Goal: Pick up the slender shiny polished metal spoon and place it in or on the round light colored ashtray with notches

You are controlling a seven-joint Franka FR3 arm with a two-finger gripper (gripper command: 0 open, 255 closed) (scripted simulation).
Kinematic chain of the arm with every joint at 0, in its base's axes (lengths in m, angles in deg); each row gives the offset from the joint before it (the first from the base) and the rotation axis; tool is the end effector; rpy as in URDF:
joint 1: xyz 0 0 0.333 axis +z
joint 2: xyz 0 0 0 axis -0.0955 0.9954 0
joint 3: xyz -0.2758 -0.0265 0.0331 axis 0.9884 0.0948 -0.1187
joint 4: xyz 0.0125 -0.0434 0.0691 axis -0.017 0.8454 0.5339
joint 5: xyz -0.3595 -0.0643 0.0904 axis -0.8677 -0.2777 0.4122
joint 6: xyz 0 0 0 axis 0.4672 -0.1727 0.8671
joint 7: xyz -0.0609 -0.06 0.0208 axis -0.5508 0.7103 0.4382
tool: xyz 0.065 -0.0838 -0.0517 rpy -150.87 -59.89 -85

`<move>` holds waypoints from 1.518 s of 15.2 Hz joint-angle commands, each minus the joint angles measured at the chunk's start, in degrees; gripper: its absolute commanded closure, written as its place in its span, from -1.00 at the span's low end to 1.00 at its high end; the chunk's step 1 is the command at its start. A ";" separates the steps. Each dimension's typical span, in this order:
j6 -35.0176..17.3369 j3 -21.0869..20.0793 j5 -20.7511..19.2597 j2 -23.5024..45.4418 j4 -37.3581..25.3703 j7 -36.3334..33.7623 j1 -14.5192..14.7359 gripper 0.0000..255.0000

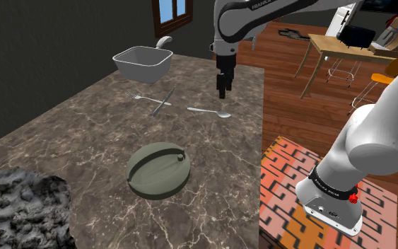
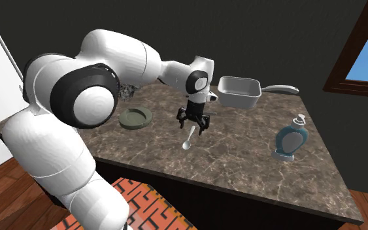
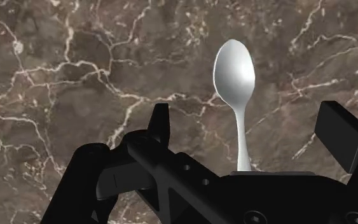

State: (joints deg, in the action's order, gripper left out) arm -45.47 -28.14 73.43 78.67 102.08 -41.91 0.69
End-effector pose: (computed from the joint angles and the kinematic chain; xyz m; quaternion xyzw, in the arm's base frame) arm 0.4863 0.0170 0.3816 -0.9829 -0.1585 0.0904 0.0267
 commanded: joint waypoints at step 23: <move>-9.16 -1.90 4.79 15.95 -6.49 7.87 1.63 1.00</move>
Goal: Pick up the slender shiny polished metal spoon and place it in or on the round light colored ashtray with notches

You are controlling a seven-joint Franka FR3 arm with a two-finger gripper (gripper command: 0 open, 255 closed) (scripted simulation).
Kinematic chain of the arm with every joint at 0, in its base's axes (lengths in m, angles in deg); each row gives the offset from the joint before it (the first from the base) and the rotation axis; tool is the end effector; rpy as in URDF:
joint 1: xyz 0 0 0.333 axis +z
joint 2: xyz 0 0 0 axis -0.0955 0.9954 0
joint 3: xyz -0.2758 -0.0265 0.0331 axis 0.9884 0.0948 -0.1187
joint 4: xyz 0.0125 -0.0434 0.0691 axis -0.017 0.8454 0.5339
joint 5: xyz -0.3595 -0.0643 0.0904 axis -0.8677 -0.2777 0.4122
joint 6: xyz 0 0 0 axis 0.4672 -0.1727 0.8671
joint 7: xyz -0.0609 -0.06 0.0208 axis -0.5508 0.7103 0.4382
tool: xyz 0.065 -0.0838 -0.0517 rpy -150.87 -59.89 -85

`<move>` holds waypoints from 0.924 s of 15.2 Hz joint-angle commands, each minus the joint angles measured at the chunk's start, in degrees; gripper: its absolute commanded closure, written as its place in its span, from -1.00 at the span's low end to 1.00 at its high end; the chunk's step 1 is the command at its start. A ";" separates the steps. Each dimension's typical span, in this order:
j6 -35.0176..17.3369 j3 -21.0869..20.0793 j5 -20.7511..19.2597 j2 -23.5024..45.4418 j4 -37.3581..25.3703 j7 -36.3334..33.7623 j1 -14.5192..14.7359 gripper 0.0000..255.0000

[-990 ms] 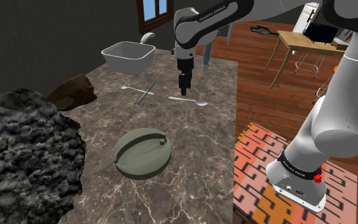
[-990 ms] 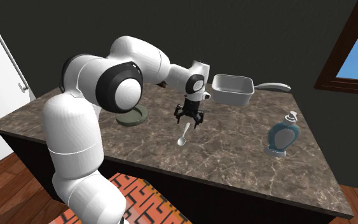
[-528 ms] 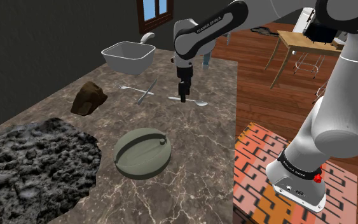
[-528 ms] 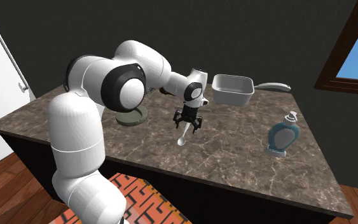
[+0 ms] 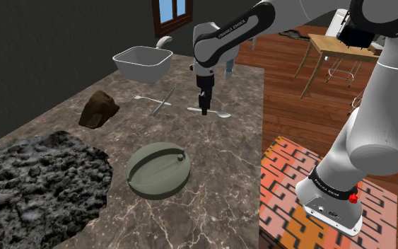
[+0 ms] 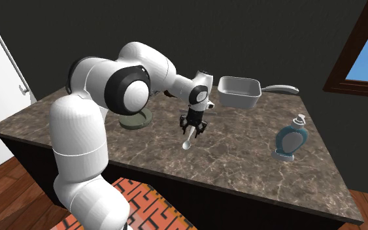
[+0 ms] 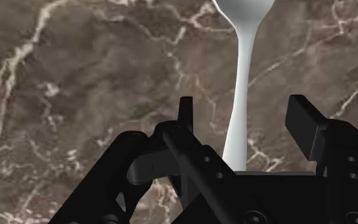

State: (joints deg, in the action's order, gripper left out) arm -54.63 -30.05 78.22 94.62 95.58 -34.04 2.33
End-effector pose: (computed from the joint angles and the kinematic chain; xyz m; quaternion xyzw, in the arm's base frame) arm 0.5371 0.0573 0.2962 -0.9673 -0.2313 0.0868 0.0570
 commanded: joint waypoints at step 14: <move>3.45 0.06 -0.27 -1.90 -1.58 -0.39 0.00 1.00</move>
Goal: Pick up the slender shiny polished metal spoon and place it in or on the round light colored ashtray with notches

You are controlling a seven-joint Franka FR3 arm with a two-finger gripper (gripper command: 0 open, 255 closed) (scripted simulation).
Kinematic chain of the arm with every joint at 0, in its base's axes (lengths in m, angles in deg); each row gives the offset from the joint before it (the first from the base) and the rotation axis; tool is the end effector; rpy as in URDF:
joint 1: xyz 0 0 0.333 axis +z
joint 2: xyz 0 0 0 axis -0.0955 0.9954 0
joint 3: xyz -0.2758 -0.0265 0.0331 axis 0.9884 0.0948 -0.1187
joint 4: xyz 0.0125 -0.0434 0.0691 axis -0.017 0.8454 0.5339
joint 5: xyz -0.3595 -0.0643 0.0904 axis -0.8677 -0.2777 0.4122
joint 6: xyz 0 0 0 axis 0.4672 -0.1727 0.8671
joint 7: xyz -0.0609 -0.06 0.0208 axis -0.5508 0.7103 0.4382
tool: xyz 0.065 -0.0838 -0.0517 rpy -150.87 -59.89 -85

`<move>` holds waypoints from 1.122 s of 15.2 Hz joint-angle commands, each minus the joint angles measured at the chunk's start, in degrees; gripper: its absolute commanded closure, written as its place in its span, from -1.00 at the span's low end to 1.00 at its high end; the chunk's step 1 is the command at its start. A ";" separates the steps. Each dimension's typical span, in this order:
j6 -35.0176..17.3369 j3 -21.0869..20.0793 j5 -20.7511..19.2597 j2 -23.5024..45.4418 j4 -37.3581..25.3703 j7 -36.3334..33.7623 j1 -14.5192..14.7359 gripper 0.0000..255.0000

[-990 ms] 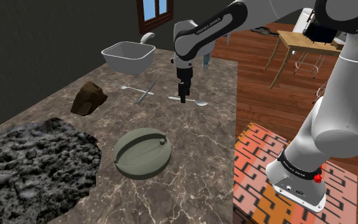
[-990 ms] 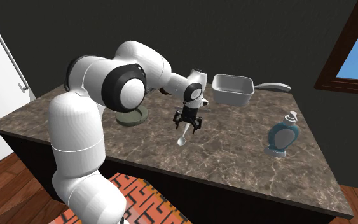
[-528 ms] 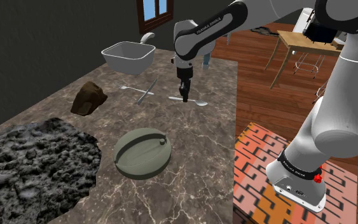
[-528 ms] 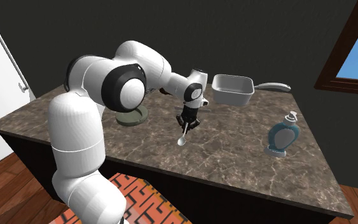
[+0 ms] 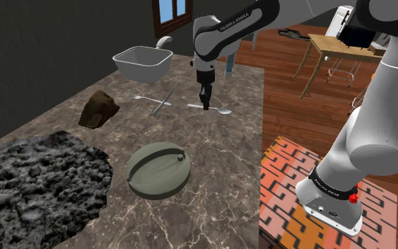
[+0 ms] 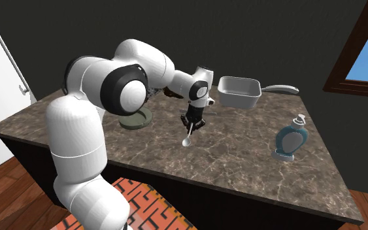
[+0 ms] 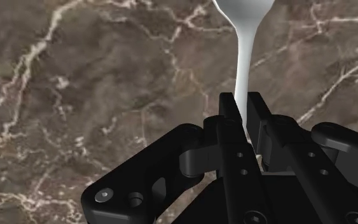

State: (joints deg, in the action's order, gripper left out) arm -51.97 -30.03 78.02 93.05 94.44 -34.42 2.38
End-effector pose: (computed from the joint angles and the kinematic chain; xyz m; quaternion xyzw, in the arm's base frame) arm 0.5373 0.0581 0.3161 -0.9674 -0.2312 0.0865 0.0570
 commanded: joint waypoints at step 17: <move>10.64 -1.08 -0.24 -5.02 -5.88 -3.52 1.34 1.00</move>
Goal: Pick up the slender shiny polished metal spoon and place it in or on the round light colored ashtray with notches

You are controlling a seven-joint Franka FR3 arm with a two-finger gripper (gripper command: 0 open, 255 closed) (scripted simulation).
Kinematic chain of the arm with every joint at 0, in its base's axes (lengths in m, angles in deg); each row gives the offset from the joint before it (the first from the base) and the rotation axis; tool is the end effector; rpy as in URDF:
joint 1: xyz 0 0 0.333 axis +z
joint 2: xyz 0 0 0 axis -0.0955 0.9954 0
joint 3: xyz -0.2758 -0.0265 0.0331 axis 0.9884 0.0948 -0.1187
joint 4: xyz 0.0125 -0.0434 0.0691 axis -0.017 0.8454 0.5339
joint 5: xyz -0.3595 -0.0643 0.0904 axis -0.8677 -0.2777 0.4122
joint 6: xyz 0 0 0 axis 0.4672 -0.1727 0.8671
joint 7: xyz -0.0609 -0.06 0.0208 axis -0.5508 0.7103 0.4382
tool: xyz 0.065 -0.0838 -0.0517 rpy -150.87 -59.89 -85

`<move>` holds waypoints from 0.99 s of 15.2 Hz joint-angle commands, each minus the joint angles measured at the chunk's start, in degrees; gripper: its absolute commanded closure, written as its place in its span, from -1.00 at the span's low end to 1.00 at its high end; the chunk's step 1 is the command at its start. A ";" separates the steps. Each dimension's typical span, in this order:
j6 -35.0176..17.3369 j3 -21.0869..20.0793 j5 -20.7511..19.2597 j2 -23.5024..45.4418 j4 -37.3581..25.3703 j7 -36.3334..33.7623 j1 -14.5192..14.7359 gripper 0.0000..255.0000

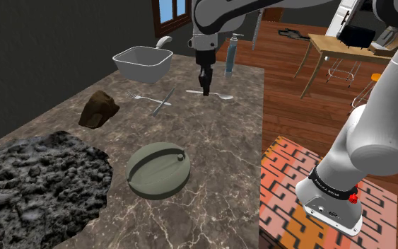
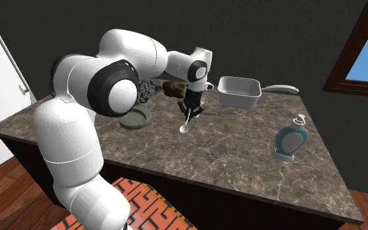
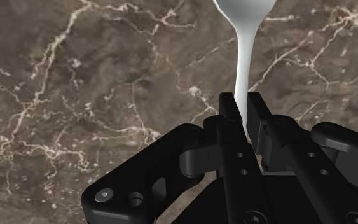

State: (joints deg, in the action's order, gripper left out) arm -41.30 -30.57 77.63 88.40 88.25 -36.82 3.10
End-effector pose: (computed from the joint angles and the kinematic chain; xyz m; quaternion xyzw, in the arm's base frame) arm 0.5356 0.0716 0.3939 -0.9673 -0.2314 0.0866 0.0571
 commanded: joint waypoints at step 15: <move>-1.66 -9.93 2.57 1.11 -1.91 -20.32 11.26 1.00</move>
State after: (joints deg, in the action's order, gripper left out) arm -43.25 -39.85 80.16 88.82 87.53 -55.62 13.58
